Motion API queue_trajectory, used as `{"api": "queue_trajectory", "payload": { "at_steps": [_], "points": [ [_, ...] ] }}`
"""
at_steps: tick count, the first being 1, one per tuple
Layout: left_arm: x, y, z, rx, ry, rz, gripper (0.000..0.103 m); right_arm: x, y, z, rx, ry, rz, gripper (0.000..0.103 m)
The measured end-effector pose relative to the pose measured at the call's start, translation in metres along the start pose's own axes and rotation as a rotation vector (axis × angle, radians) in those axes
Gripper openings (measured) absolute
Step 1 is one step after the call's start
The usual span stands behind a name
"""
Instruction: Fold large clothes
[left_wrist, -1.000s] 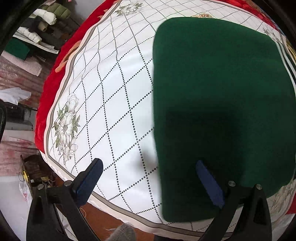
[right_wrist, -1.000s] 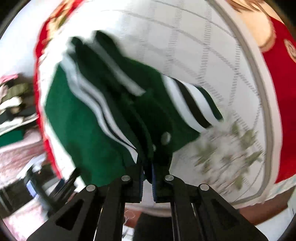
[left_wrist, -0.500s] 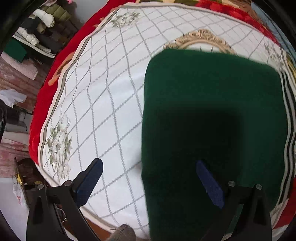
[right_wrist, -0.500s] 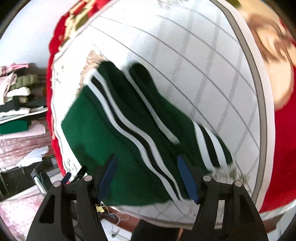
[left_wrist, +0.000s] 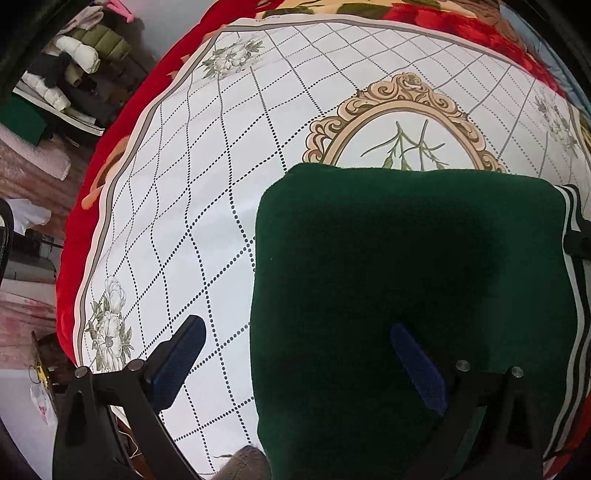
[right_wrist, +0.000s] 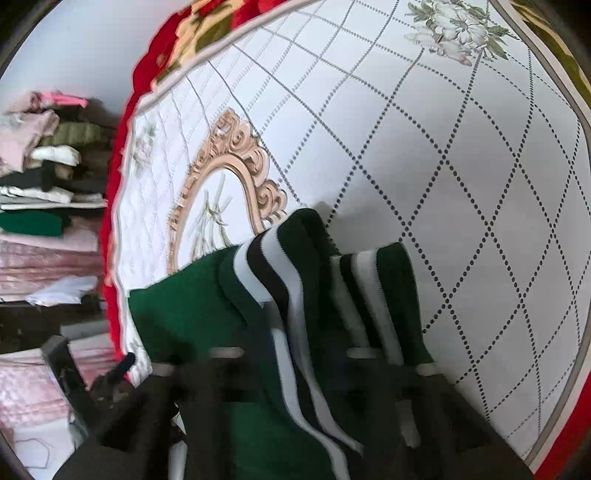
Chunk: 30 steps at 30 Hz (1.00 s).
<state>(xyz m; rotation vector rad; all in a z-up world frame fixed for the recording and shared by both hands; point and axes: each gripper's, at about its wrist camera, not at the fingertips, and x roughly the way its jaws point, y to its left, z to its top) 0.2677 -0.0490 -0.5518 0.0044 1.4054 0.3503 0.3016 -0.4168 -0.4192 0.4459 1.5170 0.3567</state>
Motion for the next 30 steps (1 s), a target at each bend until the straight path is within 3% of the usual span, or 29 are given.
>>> {"api": "queue_trajectory", "payload": {
  "at_steps": [1,4,6,9,14,17,18,19,23,24,25,26,30],
  "points": [
    [0.001,0.001,0.000,-0.006,0.004,-0.009,0.103,0.000,-0.002,-0.002,0.003,-0.005,0.006,0.011],
    [0.001,0.003,0.002,-0.013,0.008,-0.030,0.103,-0.019,-0.001,-0.007,0.029,-0.067,0.027,0.009],
    [0.001,0.005,0.002,-0.021,0.006,-0.038,0.103,-0.024,-0.001,-0.010,0.028,-0.111,-0.023,0.009],
    [0.002,0.015,0.009,-0.050,0.010,-0.042,0.103,0.013,-0.024,-0.004,0.121,-0.029,-0.114,0.010],
    [-0.003,0.039,0.029,-0.124,-0.007,-0.042,0.103,0.005,-0.031,0.010,0.208,0.001,0.010,0.018],
    [-0.002,0.047,0.040,-0.145,-0.025,-0.042,0.103,-0.011,-0.031,0.010,0.193,-0.048,0.071,0.040],
    [-0.001,0.048,0.041,-0.147,-0.025,-0.038,0.103,-0.012,-0.031,0.011,0.186,-0.064,0.085,0.057],
    [0.002,0.048,0.046,-0.152,-0.025,-0.034,0.103,-0.013,-0.031,0.013,0.185,-0.080,0.096,0.062],
    [0.028,0.041,0.059,-0.126,-0.005,0.012,0.103,0.005,-0.020,0.027,0.139,-0.038,0.110,0.062],
    [0.033,0.040,0.062,-0.123,0.005,0.011,0.103,0.014,-0.018,0.029,0.130,-0.024,0.088,0.056],
    [0.037,0.040,0.064,-0.120,0.013,0.011,0.103,0.019,-0.018,0.031,0.128,-0.022,0.069,0.025],
    [0.038,0.040,0.065,-0.115,0.012,0.006,0.103,0.022,-0.014,0.032,0.109,-0.021,0.035,0.014],
    [0.037,0.038,0.063,-0.083,-0.001,-0.014,0.103,-0.010,0.009,0.018,0.029,-0.167,-0.130,0.009]
  ]
}}
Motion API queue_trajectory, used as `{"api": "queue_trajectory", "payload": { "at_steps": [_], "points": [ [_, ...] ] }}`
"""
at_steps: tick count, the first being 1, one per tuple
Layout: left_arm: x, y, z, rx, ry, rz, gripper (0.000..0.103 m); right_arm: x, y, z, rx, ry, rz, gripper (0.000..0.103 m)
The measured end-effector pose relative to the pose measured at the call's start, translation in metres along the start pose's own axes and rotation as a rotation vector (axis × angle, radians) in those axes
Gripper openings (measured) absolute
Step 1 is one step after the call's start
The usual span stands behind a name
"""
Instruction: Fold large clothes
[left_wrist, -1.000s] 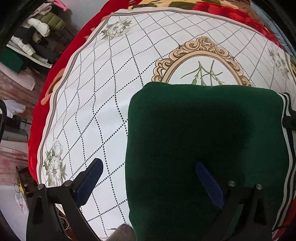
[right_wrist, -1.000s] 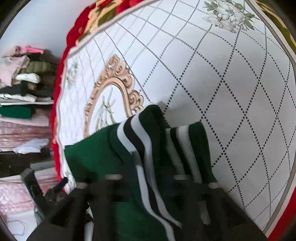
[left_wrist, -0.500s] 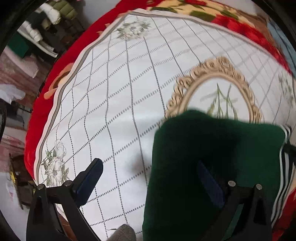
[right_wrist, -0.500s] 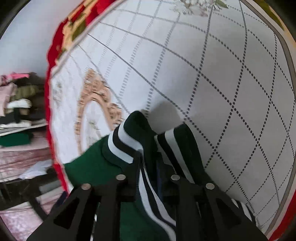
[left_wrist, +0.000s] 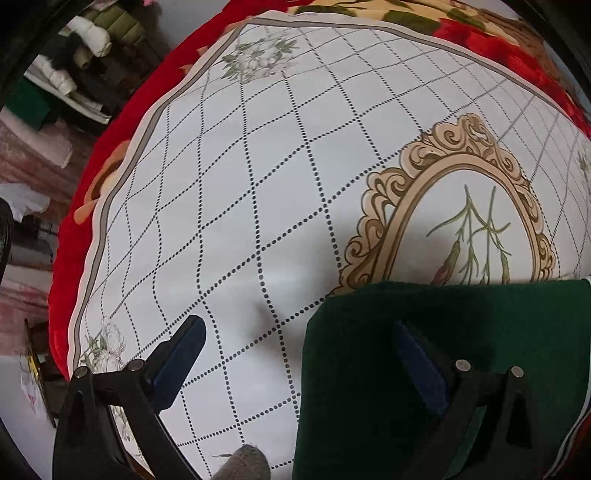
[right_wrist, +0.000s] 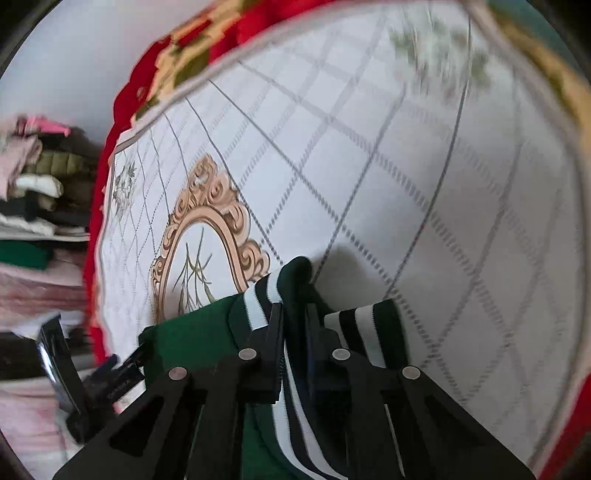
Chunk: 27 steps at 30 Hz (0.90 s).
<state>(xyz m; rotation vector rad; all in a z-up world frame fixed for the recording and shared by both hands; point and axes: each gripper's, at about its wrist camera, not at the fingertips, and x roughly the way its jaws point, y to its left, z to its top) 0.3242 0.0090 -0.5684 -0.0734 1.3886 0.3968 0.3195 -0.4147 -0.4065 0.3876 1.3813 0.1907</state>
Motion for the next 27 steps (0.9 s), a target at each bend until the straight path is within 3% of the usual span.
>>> {"api": "queue_trajectory", "payload": {
  "at_steps": [2,3,4,5,6,7,9,11,13,14,18,21,23,26,27],
  "points": [
    [0.002,0.000,-0.001,-0.002,0.005,-0.012,0.103,0.011,-0.013,0.000,0.034,0.015,-0.065,0.008],
    [0.003,0.000,0.000,-0.004,0.011,-0.008,0.103,0.026,-0.026,0.002,0.069,0.053,-0.120,0.000],
    [0.001,0.002,0.001,-0.008,0.016,-0.011,0.103,0.038,-0.041,0.006,0.110,0.090,-0.159,0.000],
    [-0.003,0.005,0.001,-0.018,0.016,-0.016,0.103,0.048,-0.059,0.009,0.170,0.150,-0.138,0.000],
    [-0.006,0.008,0.002,-0.023,0.011,-0.016,0.103,0.050,-0.075,0.011,0.251,0.191,-0.057,0.000],
    [-0.012,0.011,0.000,-0.029,0.005,-0.012,0.103,0.043,-0.086,0.012,0.305,0.198,0.016,0.000],
    [-0.021,0.014,-0.007,-0.037,-0.010,-0.006,0.103,0.013,-0.095,0.013,0.288,0.170,0.101,0.001],
    [-0.032,0.020,-0.020,-0.049,-0.023,0.005,0.103,-0.018,-0.097,0.007,0.229,0.143,0.108,0.015],
    [-0.042,0.027,-0.039,-0.063,-0.023,0.002,0.103,-0.039,-0.102,-0.005,0.194,0.150,0.133,0.073],
    [-0.044,0.031,-0.047,-0.069,-0.017,-0.003,0.103,-0.044,-0.104,-0.011,0.186,0.153,0.146,0.081],
    [-0.046,0.045,-0.086,-0.100,0.048,-0.066,0.103,-0.044,-0.111,-0.042,0.085,0.207,0.190,0.082],
    [-0.042,0.045,-0.110,-0.136,0.077,-0.159,0.103,-0.021,-0.101,-0.058,0.008,0.279,0.237,0.103],
    [-0.034,0.040,-0.119,-0.144,0.105,-0.233,0.103,-0.007,-0.091,-0.069,-0.050,0.291,0.242,0.103],
    [-0.022,0.032,-0.124,-0.161,0.110,-0.335,0.103,0.024,-0.072,-0.071,-0.216,0.287,0.110,0.103],
    [-0.015,0.030,-0.123,-0.162,0.113,-0.358,0.103,0.036,-0.073,-0.069,-0.227,0.318,0.121,0.103]
  ]
}}
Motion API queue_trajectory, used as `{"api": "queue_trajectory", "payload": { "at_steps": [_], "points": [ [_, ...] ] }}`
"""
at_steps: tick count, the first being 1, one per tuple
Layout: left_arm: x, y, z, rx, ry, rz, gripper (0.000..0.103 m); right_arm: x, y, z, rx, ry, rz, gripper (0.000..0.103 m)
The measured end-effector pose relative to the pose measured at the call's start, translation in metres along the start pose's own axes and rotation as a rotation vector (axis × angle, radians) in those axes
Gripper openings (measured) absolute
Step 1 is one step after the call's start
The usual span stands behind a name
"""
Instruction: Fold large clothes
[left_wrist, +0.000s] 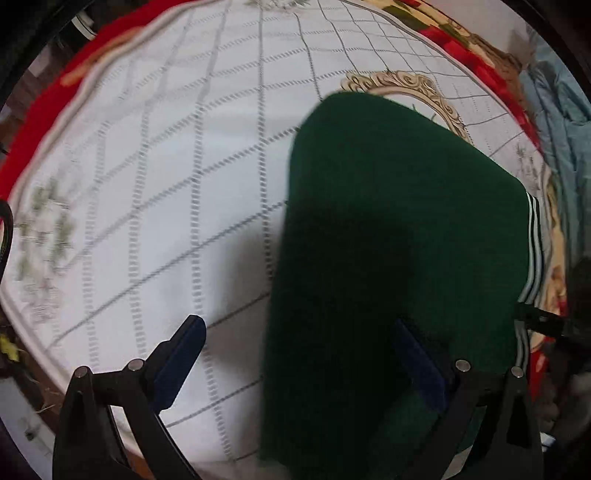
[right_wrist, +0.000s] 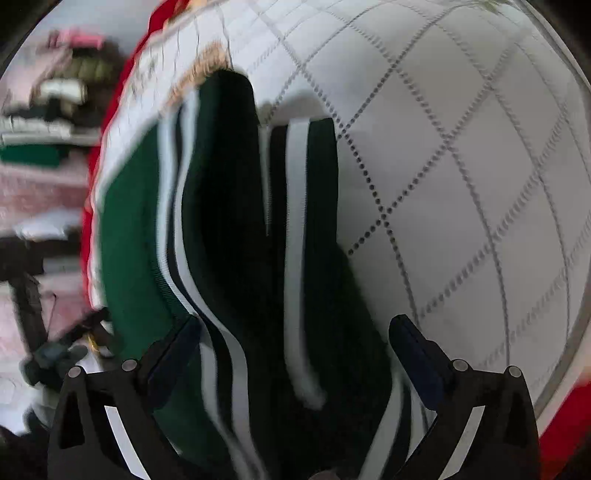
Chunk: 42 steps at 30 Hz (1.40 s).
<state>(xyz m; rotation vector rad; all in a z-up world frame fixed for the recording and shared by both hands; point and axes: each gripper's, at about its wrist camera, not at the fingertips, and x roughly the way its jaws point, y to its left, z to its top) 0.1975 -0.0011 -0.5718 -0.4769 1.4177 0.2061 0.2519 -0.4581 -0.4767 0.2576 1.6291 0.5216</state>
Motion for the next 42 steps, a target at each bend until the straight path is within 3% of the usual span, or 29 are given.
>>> {"api": "queue_trajectory", "payload": {
  "at_steps": [5,10,14,16,18,21,23,25,30,37,42],
  "points": [
    [0.017,0.001,0.015,-0.014,0.001,-0.120,0.103,0.022,-0.014,0.017,0.016,0.090,0.098,0.103],
    [0.019,-0.006,0.027,0.057,-0.009,-0.135,0.102,0.028,-0.005,0.017,0.025,0.134,0.257,0.102],
    [0.022,-0.004,0.036,0.115,0.012,-0.151,0.102,0.022,-0.003,0.002,0.140,0.142,0.563,0.095],
    [0.025,0.000,0.039,0.139,0.026,-0.175,0.102,0.023,-0.006,-0.006,0.148,0.132,0.519,0.091],
    [0.033,0.002,0.044,0.151,0.053,-0.224,0.102,0.035,-0.017,-0.014,0.175,0.102,0.382,0.092],
    [0.034,0.002,0.047,0.155,0.053,-0.271,0.101,0.050,-0.020,-0.020,0.231,0.063,0.403,0.103],
    [0.029,-0.001,0.048,0.173,0.026,-0.291,0.098,0.049,-0.006,-0.019,0.213,0.038,0.349,0.103],
    [0.022,-0.002,0.050,0.194,0.001,-0.286,0.091,0.047,0.003,-0.021,0.227,0.010,0.350,0.084],
    [0.009,0.006,0.063,0.199,0.010,-0.313,0.084,0.036,0.022,-0.027,0.274,-0.039,0.355,0.059],
    [-0.007,-0.010,0.091,0.285,0.026,-0.347,0.084,-0.009,0.030,-0.022,0.339,-0.145,0.347,0.055],
    [-0.029,-0.034,0.124,0.342,-0.019,-0.345,0.084,-0.057,0.035,0.000,0.360,-0.208,0.370,0.055]
  ]
}}
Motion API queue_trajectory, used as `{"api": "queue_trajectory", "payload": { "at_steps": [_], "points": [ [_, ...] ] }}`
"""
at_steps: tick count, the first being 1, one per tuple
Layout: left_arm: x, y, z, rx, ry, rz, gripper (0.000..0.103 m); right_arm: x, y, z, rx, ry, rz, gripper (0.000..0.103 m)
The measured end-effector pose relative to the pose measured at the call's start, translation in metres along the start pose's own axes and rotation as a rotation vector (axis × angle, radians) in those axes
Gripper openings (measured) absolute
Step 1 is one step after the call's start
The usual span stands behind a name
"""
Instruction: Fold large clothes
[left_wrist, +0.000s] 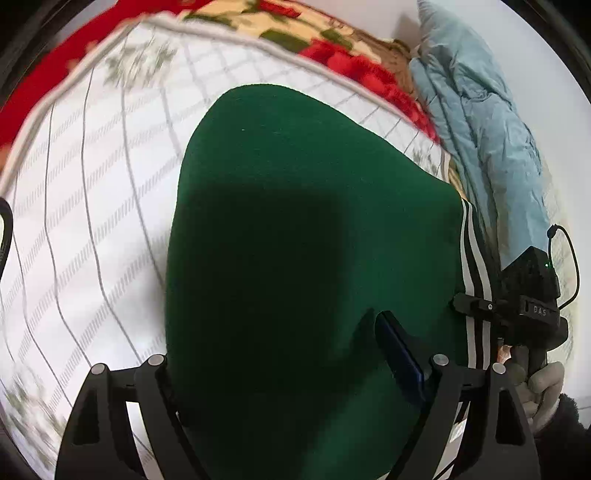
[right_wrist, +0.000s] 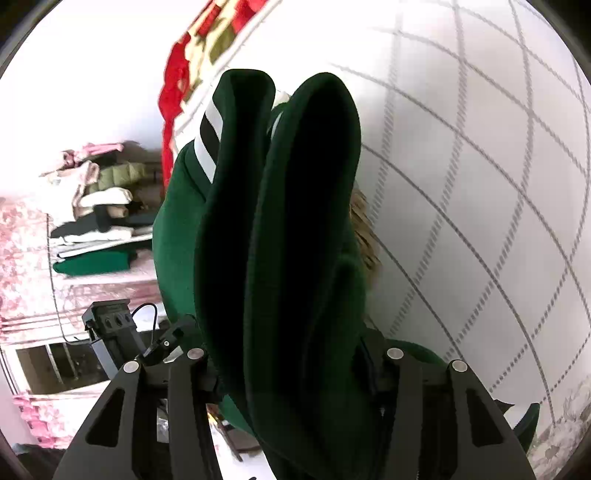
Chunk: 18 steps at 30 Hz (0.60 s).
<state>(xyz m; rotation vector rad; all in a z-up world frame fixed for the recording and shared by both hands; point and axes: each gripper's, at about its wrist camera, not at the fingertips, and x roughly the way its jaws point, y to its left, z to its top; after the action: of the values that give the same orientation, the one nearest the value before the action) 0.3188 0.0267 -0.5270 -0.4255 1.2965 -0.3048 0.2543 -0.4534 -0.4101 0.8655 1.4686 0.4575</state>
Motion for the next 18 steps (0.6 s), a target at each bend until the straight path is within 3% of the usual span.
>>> {"api": "queue_trajectory", "payload": {
  "at_steps": [6,12,14,18],
  "points": [
    [-0.003,-0.011,0.083,0.004,-0.052,0.004,0.084,-0.018,0.044,0.072,-0.034,-0.040,0.022,0.054],
    [0.023,-0.008,0.184,0.029,-0.085,0.011,0.084,-0.006,0.090,0.203,-0.053,-0.072,0.029,0.054],
    [0.045,-0.007,0.224,0.034,-0.078,0.010,0.084,0.016,0.110,0.246,-0.061,-0.074,0.014,0.054],
    [0.089,0.006,0.278,0.036,-0.041,0.019,0.084,0.042,0.110,0.338,-0.047,-0.068,-0.024,0.054]
  ]
}}
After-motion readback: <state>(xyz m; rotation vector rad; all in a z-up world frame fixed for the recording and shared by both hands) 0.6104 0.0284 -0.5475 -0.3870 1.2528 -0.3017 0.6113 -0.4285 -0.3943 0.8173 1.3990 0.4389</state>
